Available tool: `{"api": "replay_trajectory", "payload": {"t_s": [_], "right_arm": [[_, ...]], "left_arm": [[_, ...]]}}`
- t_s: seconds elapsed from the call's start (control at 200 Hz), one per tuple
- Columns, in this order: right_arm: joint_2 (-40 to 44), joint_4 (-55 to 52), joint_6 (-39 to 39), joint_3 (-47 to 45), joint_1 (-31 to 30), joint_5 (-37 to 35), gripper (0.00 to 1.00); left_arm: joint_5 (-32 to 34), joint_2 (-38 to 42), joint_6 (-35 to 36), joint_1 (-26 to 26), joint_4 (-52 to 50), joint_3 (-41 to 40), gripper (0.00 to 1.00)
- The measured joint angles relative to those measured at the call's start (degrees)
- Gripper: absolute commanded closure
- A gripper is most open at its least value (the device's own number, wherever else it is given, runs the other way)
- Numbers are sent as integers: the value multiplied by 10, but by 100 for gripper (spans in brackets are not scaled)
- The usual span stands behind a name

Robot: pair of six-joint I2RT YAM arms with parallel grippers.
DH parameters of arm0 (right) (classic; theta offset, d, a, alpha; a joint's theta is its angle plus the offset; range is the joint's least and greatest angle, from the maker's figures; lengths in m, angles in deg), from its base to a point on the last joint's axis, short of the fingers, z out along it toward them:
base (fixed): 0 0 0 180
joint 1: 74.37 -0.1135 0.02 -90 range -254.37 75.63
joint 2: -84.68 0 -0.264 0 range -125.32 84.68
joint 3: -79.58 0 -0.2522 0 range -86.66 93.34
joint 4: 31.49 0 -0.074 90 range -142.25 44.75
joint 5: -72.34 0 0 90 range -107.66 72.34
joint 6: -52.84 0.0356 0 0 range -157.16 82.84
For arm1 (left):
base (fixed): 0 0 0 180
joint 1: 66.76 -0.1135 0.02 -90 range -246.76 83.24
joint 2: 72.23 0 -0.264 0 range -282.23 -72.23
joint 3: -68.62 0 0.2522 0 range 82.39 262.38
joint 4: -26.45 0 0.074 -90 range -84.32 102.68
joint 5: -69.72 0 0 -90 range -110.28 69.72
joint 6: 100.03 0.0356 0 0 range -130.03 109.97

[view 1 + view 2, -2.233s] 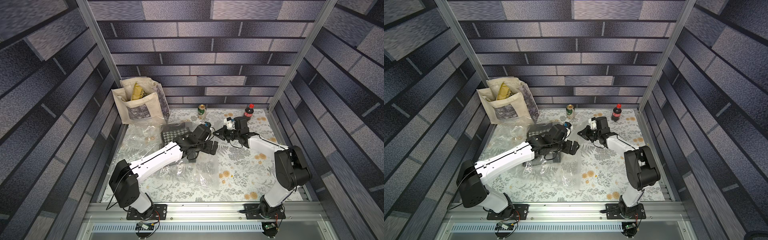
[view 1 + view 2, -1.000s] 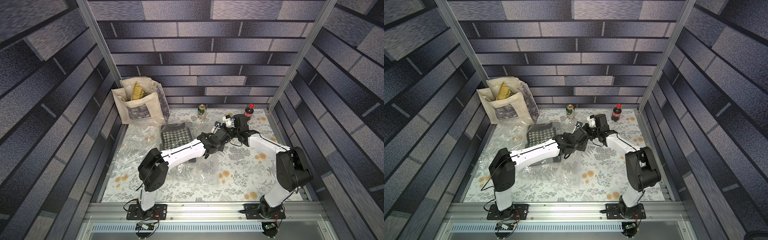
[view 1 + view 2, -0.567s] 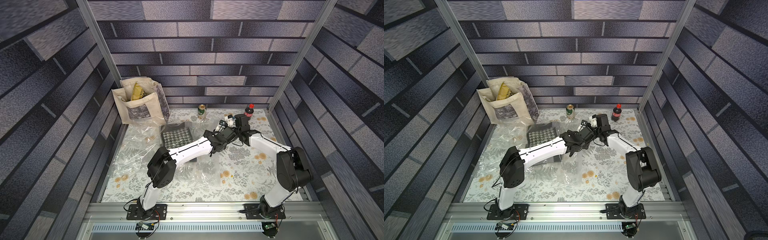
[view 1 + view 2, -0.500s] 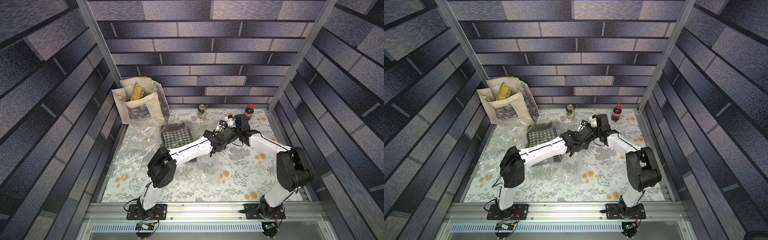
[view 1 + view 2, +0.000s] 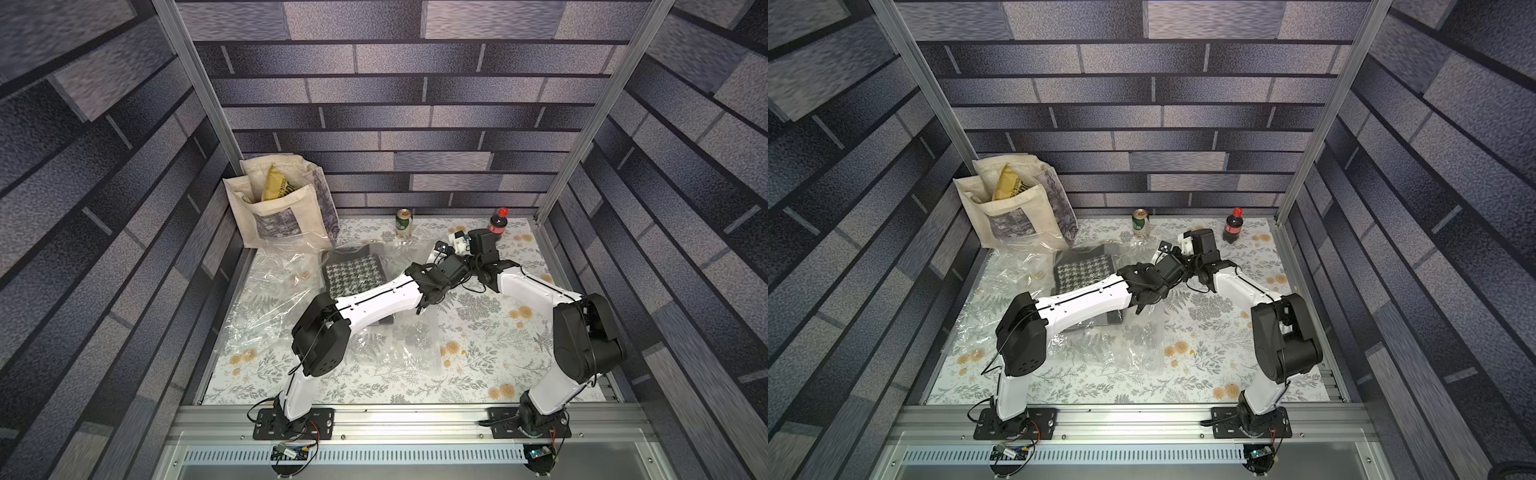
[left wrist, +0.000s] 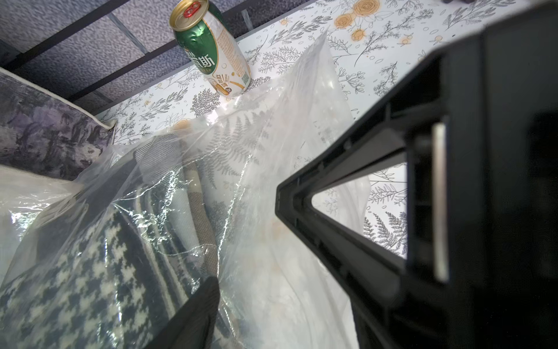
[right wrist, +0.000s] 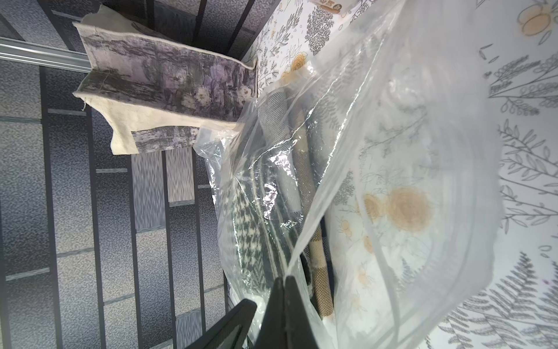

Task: Take the scarf out of the vacuum bag
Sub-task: Open the vacuum bag at the center of the board.

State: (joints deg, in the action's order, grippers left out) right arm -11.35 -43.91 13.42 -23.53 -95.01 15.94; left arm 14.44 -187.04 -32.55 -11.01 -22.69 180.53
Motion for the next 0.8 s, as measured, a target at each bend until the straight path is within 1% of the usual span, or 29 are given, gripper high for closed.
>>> {"api": "replay_trajectory", "payload": {"t_s": [0.055, 0.105, 0.135, 0.2, 0.27, 0.331, 0.441, 0.486, 0.506, 0.556, 0.636, 0.671, 0.731, 0.801], "right_arm": [[0, 0, 1, 0, 0, 2, 100], [0, 1, 1, 0, 0, 3, 100], [0, 1, 2, 0, 0, 4, 100], [0, 1, 2, 0, 0, 6, 100], [0, 1, 2, 0, 0, 7, 100], [0, 1, 2, 0, 0, 8, 100], [0, 0, 3, 0, 0, 8, 100], [0, 0, 3, 0, 0, 9, 100], [0, 0, 2, 0, 0, 9, 100], [0, -1, 2, 0, 0, 8, 91], [0, -2, 1, 0, 0, 9, 63], [0, -2, -2, 0, 0, 10, 53], [3, -10, -6, 0, -1, 5, 41], [8, -21, -13, -1, -2, 2, 32]], "left_arm": [[-2, 0, -1, 0, -3, 0, 48], [-5, 0, 0, -1, -7, -1, 60], [-8, 0, -1, -2, -9, -1, 63], [-15, 0, 0, -3, -13, -1, 63], [-24, 0, 0, -6, -18, -1, 73], [-32, 0, 0, -7, -20, -1, 78], [-39, 0, -2, -8, -21, 0, 91], [-41, 0, -3, -8, -23, 2, 100], [-41, 0, -2, -9, -23, 2, 100], [-42, 0, -2, -10, -25, 2, 100], [-45, 0, -2, -11, -26, 3, 100], [-48, 0, -1, -13, -28, 3, 100], [-49, 1, -2, -16, -29, 2, 100], [-56, 6, 0, -22, -30, 2, 100]]}}
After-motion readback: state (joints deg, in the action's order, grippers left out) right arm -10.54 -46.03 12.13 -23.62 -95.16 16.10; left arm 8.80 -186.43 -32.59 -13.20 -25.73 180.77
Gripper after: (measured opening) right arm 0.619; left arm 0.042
